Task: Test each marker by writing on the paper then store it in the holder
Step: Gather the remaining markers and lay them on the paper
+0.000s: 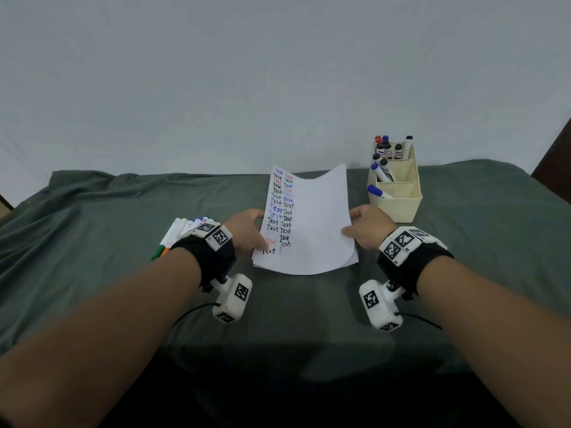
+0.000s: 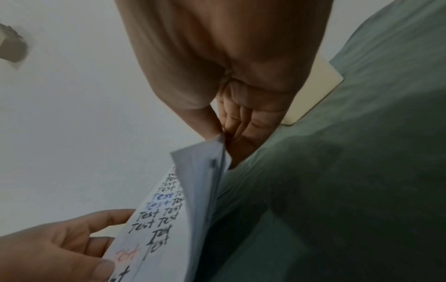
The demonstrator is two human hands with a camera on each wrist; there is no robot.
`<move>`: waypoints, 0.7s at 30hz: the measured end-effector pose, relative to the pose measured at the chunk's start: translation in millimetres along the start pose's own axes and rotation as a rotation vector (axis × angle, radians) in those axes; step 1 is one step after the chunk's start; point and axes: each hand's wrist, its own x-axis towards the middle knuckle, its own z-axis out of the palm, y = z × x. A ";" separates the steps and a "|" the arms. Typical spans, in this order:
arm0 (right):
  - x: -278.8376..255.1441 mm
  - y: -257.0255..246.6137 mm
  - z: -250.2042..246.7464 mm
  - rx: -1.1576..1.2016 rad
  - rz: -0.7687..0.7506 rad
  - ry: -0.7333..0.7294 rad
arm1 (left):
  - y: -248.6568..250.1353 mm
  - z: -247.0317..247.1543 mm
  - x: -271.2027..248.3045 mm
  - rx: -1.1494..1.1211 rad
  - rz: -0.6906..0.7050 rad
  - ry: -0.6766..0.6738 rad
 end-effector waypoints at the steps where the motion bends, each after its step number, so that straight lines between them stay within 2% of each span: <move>1: 0.2 -1.4 0.4 -0.016 0.005 -0.012 | 0.8 0.1 2.5 0.010 -0.014 -0.009; 4: 9.4 0.1 2.8 -0.042 0.048 -0.026 | 4.5 -0.4 12.3 0.006 -0.050 -0.036; 12: 45.7 -1.9 2.9 -0.039 0.077 0.059 | 14.8 -8.1 48.6 -0.158 -0.116 -0.083; 19: 78.7 -10.5 8.7 -0.161 0.166 0.079 | 25.7 -10.3 80.5 -0.145 -0.147 -0.089; 21: 82.3 -12.8 10.4 -0.179 0.201 0.035 | 27.2 -9.5 88.3 -0.129 -0.165 -0.118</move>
